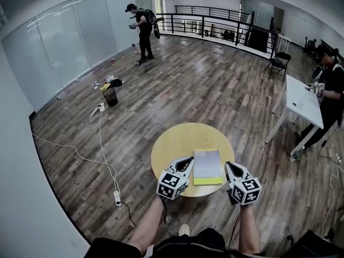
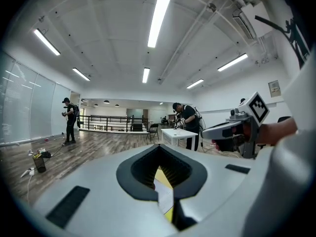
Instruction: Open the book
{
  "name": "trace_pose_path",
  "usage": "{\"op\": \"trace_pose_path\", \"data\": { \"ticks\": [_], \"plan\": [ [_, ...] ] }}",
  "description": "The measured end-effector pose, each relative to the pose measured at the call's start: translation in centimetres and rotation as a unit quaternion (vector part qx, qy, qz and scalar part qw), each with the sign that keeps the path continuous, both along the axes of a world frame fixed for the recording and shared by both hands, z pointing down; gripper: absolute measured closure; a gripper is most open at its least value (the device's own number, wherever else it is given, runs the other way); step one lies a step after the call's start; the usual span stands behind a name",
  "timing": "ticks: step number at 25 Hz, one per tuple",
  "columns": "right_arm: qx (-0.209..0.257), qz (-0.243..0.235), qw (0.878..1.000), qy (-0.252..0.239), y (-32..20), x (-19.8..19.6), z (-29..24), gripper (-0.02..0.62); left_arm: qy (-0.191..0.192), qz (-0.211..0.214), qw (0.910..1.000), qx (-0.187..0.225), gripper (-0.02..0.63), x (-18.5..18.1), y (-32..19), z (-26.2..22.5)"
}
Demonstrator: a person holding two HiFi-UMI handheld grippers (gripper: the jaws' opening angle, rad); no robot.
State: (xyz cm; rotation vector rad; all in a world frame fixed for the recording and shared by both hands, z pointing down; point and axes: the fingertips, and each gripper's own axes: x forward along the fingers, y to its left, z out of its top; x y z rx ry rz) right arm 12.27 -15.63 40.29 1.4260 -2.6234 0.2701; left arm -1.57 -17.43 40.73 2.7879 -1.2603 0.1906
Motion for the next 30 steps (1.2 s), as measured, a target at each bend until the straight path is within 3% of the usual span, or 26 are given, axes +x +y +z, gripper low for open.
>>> {"op": "trace_pose_path", "data": {
  "ticks": [18,30],
  "plan": [
    [-0.021,-0.013,1.000,0.017,-1.5,0.4,2.0,0.591,0.005,-0.006,0.9997,-0.022,0.607,1.0,-1.3,2.5],
    [-0.057,-0.026,0.998,0.010,-2.5,0.2,5.5,0.591,-0.002,-0.019,0.9977,-0.065,0.607,1.0,-1.5,6.3]
  ]
}}
